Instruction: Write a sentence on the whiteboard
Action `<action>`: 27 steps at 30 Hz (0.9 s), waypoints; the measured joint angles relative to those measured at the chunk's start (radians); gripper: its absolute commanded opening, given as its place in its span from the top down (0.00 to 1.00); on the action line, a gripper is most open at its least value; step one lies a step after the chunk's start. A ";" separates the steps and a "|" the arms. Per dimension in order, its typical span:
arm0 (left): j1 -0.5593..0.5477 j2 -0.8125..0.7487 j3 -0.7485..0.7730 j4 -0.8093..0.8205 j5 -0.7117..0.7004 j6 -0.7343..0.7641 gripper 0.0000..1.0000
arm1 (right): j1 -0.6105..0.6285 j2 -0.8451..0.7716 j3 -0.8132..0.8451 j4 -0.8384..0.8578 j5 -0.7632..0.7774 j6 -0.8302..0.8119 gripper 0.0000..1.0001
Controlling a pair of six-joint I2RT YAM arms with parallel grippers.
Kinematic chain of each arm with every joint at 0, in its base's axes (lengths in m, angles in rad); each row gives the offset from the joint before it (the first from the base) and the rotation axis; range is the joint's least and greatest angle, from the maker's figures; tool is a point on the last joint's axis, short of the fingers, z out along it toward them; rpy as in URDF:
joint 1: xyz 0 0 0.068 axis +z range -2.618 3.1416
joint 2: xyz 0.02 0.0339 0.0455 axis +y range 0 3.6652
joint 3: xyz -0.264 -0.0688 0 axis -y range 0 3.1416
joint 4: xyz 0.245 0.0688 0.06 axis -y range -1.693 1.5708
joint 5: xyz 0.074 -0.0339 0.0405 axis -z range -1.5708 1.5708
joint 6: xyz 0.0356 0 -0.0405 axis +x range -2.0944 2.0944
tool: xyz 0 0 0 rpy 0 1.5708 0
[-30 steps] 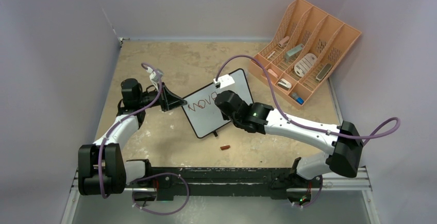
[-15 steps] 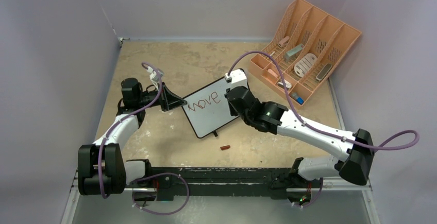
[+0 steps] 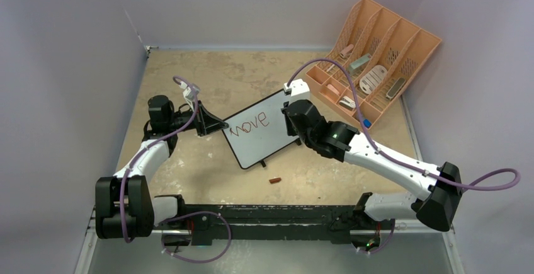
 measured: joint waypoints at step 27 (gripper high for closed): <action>0.000 0.000 0.001 0.000 0.000 0.000 1.00 | -0.005 0.024 0.000 0.050 -0.027 -0.031 1.00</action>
